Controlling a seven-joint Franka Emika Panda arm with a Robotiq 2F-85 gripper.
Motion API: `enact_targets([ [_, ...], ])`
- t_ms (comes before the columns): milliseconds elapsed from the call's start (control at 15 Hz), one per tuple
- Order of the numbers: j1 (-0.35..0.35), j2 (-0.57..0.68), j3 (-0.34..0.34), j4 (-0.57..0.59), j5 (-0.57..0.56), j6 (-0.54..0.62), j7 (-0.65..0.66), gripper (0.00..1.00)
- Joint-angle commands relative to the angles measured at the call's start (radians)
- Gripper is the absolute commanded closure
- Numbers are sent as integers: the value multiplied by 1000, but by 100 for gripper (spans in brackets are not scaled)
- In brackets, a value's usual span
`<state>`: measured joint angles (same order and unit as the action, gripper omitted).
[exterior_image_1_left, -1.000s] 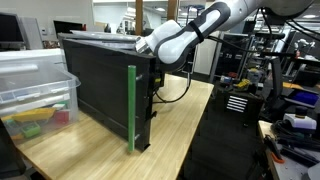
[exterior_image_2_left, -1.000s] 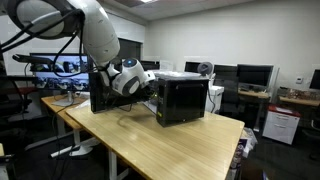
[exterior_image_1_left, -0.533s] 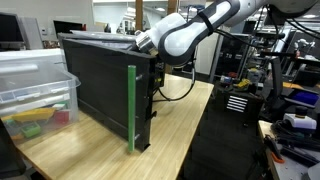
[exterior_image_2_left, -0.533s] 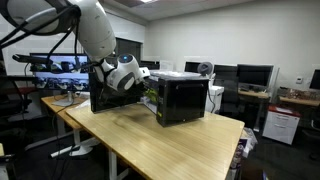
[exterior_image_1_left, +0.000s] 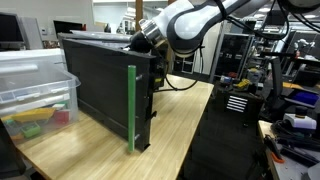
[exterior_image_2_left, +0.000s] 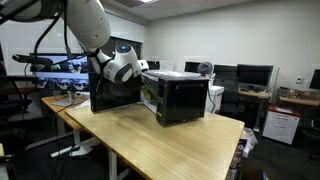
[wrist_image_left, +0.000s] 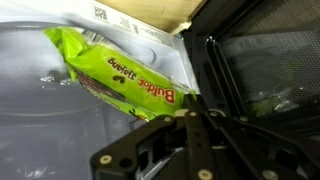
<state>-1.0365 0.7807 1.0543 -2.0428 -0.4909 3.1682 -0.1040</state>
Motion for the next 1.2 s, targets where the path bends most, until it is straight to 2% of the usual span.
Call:
enact_targets([
  [0, -96, -70, 82, -70, -11, -27, -5, 100],
  [333, -183, -36, 210, -80, -15, -83, -40, 100],
  [400, -187, -46, 227, -90, 81, -90, -125, 100],
  [467, -205, -42, 251, -91, 98, -109, -151, 100],
  [533, -147, -59, 195, -73, 134, -74, -143, 99],
  [667, -164, -59, 213, -76, 142, -87, -160, 99],
  [1133, -166, -59, 214, -77, 142, -88, -162, 99],
])
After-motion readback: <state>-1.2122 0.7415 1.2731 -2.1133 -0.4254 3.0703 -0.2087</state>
